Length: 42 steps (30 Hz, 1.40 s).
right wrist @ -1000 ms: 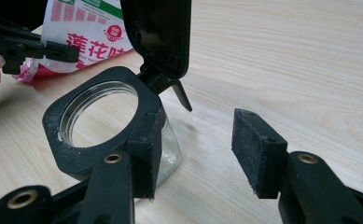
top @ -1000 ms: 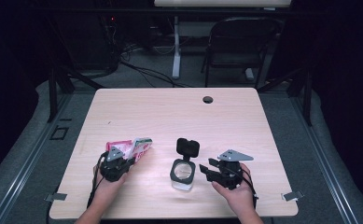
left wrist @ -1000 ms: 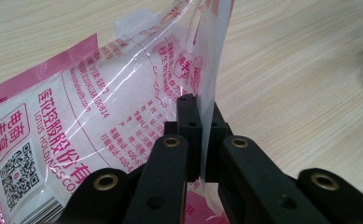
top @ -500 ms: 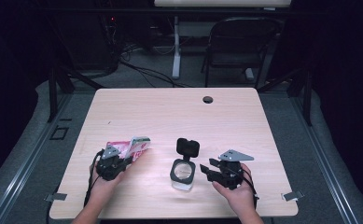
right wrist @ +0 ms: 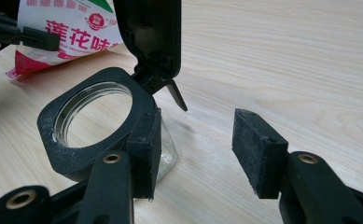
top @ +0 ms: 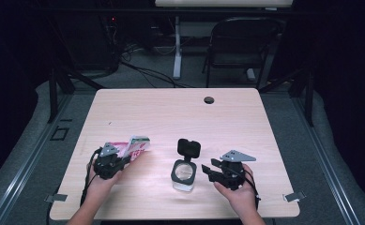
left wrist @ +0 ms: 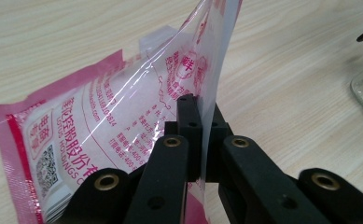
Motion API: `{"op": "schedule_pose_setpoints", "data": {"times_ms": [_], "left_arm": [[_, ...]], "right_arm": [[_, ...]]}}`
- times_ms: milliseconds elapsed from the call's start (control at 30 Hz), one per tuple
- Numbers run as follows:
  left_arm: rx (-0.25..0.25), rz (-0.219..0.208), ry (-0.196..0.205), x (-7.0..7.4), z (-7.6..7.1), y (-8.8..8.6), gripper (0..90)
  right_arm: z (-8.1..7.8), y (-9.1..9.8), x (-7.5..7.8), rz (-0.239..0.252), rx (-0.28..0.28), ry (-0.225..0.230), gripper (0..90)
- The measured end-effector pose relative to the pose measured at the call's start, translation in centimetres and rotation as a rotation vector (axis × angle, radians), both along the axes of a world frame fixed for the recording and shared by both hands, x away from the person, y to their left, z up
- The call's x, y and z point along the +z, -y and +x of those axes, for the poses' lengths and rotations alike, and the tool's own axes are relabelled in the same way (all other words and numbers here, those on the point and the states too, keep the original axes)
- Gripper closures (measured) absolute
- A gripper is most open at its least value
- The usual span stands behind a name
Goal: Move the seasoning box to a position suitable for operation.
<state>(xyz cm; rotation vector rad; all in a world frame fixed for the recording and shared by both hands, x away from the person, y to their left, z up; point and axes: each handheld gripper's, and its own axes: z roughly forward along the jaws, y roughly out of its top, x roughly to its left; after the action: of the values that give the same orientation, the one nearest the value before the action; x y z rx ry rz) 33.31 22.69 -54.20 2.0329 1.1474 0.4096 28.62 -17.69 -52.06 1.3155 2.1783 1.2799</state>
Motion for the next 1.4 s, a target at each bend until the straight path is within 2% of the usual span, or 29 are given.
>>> {"op": "schedule_pose_setpoints", "data": {"times_ms": [333, 700, 900, 1033, 1167, 1400], "left_arm": [[0.003, 0.041, 0.033, 3.1, 0.2, -1.3, 90.0], [0.03, 0.01, 0.11, 6.1, -0.3, -2.6, 90.0], [0.02, -0.011, 0.167, 8.2, -1.0, -2.4, 90.0], [-0.008, -0.034, 0.175, 9.1, -1.4, -2.0, 90.0], [-0.04, -0.05, 0.177, 9.4, -1.6, -1.2, 90.0], [-0.079, -0.047, 0.178, 9.3, -1.7, 0.5, 90.0]], "right_arm": [[0.0, 0.3, 0.1, 0.008, -0.01, 0.002, 52.5], [0.1, 0.3, 0.0, 0.009, -0.012, 0.007, 52.5], [0.0, 0.3, 0.0, 0.013, -0.02, 0.002, 52.5], [0.1, 0.4, 0.0, 0.016, -0.02, 0.003, 52.5], [0.1, 0.4, 0.0, 0.019, -0.022, 0.003, 52.5], [0.1, 0.5, 0.0, 0.019, -0.025, 0.004, 52.5]]}}
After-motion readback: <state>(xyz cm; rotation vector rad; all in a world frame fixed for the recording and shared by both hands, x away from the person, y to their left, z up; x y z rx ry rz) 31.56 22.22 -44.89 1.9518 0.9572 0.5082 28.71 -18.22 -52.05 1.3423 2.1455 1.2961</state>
